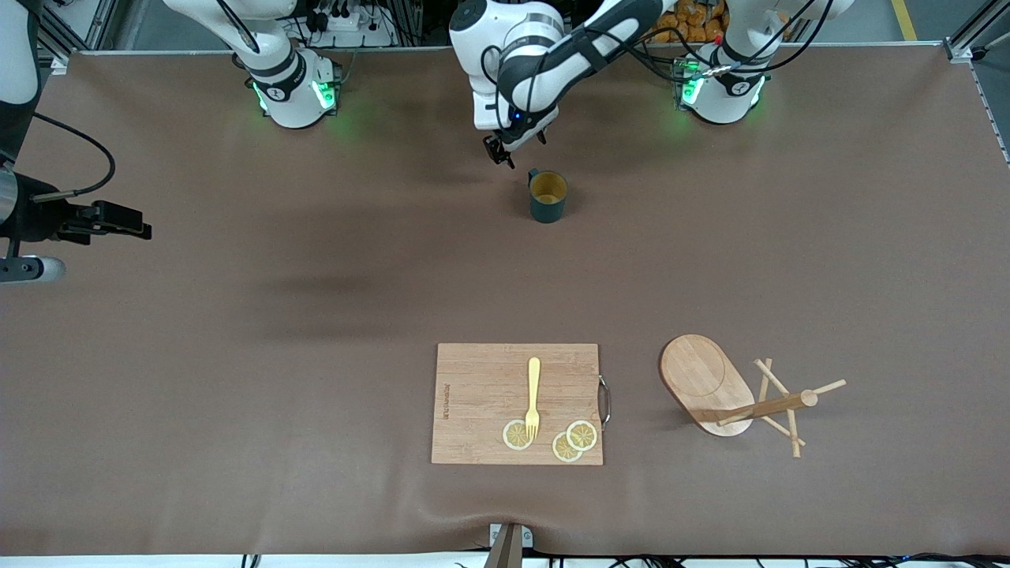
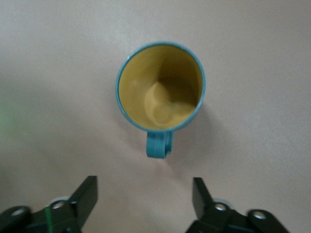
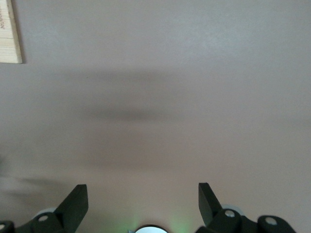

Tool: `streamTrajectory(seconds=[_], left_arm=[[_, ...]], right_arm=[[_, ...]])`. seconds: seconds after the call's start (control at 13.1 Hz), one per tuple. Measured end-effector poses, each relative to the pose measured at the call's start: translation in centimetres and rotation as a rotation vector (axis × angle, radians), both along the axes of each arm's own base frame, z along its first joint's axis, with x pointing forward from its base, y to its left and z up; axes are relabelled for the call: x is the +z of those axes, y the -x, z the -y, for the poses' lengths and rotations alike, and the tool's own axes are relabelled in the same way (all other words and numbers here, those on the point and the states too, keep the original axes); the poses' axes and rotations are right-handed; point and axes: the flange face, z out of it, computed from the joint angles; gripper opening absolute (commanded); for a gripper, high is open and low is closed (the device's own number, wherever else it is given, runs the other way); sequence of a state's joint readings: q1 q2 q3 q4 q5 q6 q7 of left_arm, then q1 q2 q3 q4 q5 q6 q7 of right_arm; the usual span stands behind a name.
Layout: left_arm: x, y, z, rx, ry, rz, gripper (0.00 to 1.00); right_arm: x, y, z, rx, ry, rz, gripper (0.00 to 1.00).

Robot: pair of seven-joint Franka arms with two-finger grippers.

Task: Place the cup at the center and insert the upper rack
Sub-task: 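Lower the left gripper onto the mug handle and grasp it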

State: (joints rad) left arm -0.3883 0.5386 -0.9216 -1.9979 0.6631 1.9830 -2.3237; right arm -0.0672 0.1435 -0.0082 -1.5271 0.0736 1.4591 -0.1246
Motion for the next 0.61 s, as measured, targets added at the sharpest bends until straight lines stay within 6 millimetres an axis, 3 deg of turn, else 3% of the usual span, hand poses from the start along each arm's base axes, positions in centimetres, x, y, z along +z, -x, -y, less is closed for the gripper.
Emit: streamTrajectory(seconds=[0.61], left_arm=[[-5.9, 2.9, 0.6, -0.044, -0.098, 0.13, 0.58]], right_arm=[[-0.2, 0.0, -0.4, 0.004, -0.011, -0.003, 1.0]])
